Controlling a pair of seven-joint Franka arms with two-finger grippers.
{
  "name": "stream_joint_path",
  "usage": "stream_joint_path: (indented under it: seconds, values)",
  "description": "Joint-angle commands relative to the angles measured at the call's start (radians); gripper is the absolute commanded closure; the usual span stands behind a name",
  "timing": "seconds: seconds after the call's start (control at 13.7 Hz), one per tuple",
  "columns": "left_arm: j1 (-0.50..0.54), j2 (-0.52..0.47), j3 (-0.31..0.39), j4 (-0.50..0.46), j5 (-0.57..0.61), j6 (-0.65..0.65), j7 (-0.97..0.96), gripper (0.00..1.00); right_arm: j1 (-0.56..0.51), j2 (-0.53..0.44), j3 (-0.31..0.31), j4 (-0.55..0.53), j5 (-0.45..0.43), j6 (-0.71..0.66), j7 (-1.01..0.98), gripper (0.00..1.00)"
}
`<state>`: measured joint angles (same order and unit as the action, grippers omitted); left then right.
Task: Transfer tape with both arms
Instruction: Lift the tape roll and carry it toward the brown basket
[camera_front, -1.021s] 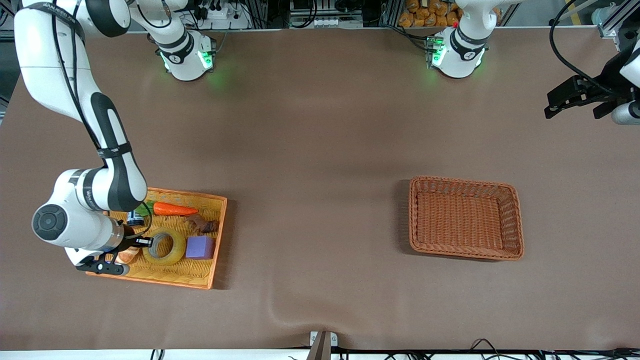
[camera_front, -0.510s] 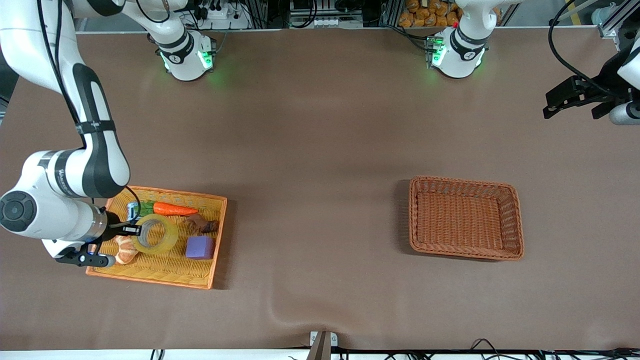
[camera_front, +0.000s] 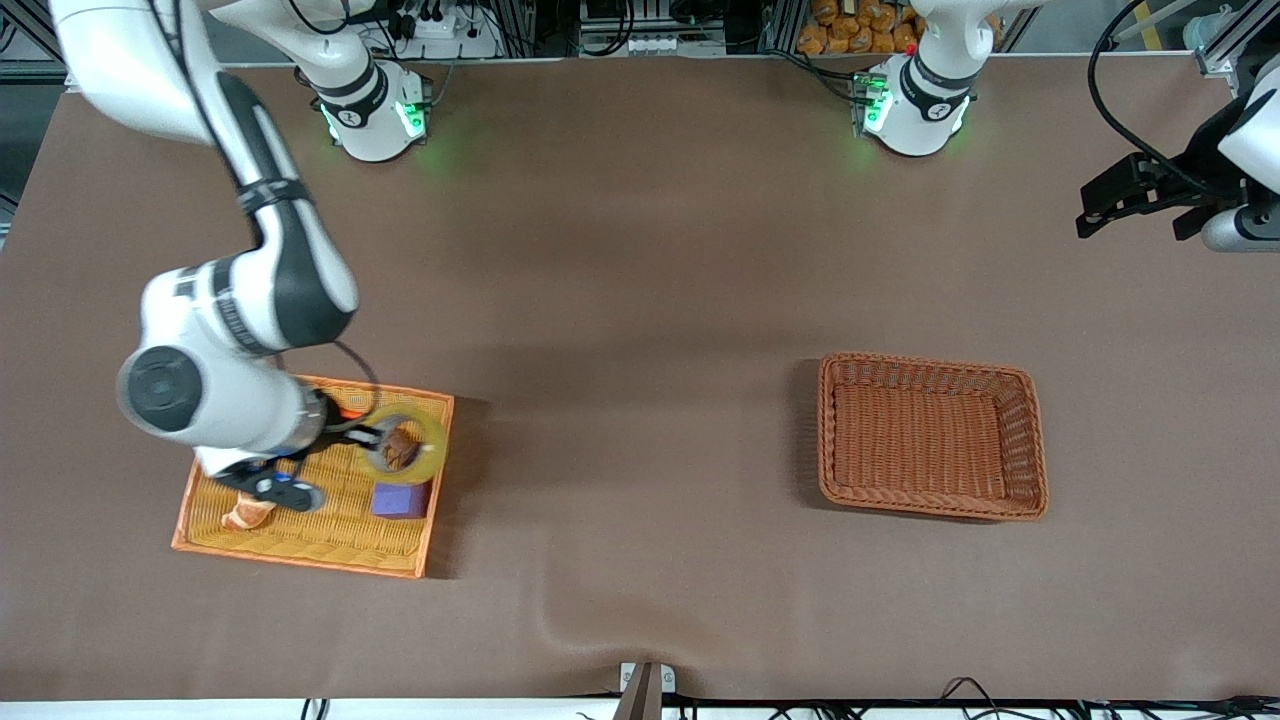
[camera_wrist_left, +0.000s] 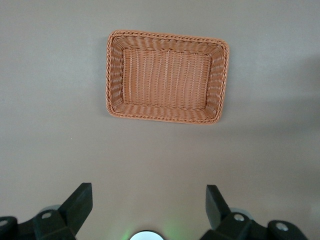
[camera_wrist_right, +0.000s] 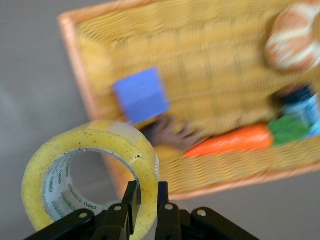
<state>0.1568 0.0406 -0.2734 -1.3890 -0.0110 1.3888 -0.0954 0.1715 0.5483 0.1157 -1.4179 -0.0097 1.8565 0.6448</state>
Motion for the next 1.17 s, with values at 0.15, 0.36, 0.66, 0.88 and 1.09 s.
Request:
stream_joint_path:
  seconds: [0.15,0.36,0.66,0.88,1.09]
  values:
    - [-0.002,0.004,-0.006,0.008,0.022,-0.013,0.002,0.0,0.158,0.028,0.005,0.033,0.069,0.084,0.252,0.82]
    - [-0.002,0.01,-0.006,0.008,0.022,-0.011,0.0,0.0,0.245,0.077,0.005,0.033,0.1,0.188,0.352,0.81]
    - [-0.022,0.03,-0.007,0.007,0.023,-0.007,0.0,0.0,0.347,0.142,0.004,0.025,0.091,0.351,0.447,0.81]
    - [-0.031,0.061,-0.007,0.007,0.022,0.013,-0.001,0.0,0.413,0.165,-0.002,0.024,0.086,0.382,0.489,0.8]
    - [-0.074,0.103,-0.007,0.008,0.022,0.042,-0.087,0.0,0.468,0.183,-0.005,0.024,0.062,0.418,0.556,0.8]
